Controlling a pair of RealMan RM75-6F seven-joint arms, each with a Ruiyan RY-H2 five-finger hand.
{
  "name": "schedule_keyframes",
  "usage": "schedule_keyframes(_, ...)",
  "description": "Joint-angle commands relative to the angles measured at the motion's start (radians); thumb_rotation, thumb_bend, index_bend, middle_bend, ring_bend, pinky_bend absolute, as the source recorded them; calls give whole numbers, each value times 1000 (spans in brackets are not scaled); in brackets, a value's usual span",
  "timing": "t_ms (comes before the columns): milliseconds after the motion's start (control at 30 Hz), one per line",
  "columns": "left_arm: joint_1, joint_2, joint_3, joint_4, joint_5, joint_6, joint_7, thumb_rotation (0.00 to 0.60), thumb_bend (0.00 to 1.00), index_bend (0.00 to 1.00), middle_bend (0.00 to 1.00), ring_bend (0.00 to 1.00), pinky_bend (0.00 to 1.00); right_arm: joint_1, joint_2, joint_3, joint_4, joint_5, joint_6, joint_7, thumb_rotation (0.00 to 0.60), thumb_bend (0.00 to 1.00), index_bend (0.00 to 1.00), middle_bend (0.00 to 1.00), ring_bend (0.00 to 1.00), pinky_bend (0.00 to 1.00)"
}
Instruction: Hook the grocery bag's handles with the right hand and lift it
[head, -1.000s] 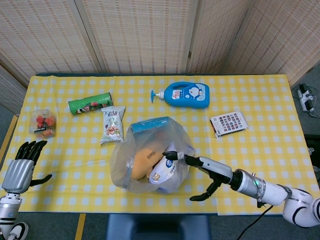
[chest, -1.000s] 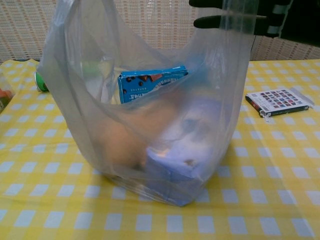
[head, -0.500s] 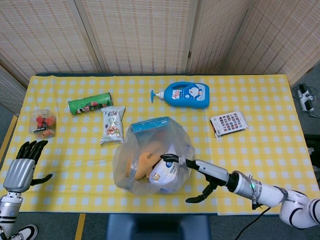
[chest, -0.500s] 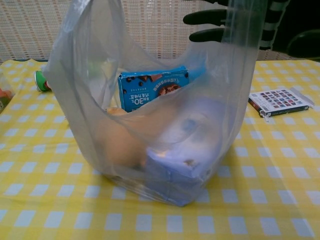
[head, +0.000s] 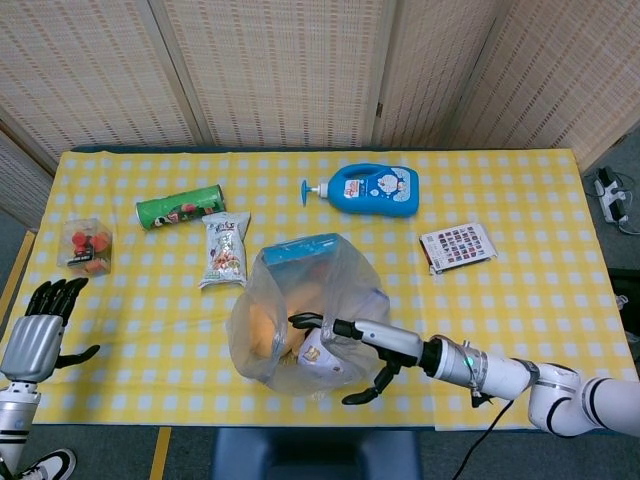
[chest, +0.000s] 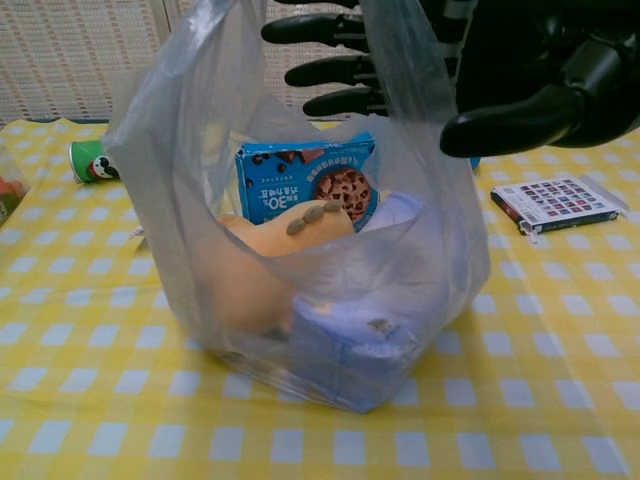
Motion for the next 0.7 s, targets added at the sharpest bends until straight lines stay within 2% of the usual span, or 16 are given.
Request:
schedule_keyframes(33,0,3,-3,2,-1,2,-7,600,139,17,142,93,2,15,-6,0,-9,-4,-13,-6,600,259,0,0,0,0)
schedule_keyframes(700,1,5,-4,3,-3,4,-17,600,139,11,142,99,4,52,-18,-12,-56,29,-70,-108,600,255,0,0,0,0)
